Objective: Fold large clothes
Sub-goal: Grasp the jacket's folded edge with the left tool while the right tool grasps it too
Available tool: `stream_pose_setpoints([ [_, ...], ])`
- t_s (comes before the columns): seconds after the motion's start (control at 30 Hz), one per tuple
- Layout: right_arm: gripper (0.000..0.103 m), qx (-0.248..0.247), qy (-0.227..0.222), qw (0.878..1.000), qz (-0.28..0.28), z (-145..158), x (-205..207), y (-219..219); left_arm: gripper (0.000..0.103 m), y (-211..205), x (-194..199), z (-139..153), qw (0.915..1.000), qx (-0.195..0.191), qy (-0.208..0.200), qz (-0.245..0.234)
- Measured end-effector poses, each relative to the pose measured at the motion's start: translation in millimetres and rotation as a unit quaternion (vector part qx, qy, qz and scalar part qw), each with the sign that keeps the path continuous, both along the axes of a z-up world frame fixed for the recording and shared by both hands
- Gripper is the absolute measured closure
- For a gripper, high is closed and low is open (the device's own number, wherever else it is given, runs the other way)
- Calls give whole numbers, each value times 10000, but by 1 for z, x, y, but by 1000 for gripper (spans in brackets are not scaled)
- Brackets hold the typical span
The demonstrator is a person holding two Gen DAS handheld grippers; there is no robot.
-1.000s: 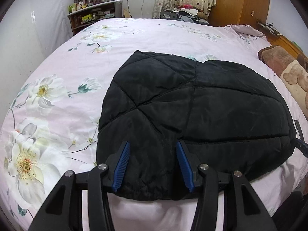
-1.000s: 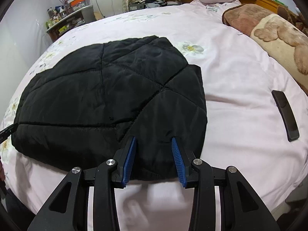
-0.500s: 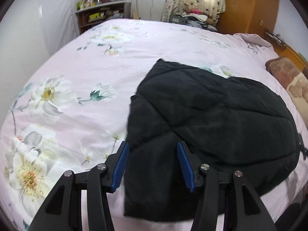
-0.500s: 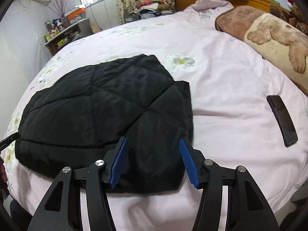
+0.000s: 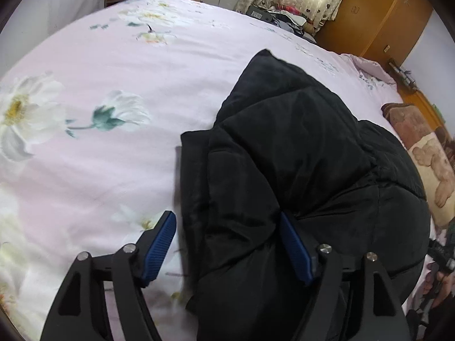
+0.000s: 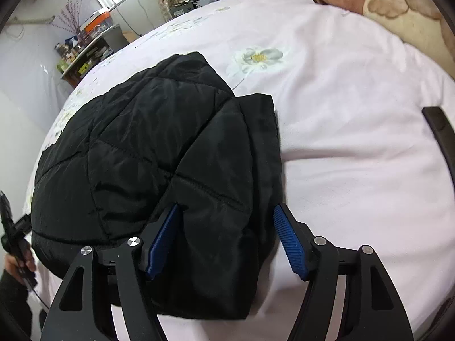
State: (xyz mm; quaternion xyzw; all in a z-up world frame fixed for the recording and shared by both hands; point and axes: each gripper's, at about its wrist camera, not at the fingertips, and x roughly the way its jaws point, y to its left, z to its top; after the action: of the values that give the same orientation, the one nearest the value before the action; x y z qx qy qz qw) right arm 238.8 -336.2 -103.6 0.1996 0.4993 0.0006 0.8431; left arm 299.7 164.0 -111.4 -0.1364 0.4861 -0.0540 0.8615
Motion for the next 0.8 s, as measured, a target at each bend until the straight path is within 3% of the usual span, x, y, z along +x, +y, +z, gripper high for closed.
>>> stream_pose_setpoints([
  [0.17,27,262,78,9996,90,-11,9,-6,19,9,3,-12,9991,-401,122,25],
  [0.33,27,424,81,9989,209,-18,17,-9,18,11,6,-15,9988,-464,123,-86],
  [0.53,27,871,132,9959,186,-28,5,-17,19,14,-20,-25,9969,-776,82,-35],
  [0.63,27,1152,141,9931,173,-37,3,-22,19,16,-12,-28,9958,-900,132,-77],
  [0.8,31,1090,109,9935,309,-36,20,-14,16,12,10,-28,9950,-938,246,-256],
])
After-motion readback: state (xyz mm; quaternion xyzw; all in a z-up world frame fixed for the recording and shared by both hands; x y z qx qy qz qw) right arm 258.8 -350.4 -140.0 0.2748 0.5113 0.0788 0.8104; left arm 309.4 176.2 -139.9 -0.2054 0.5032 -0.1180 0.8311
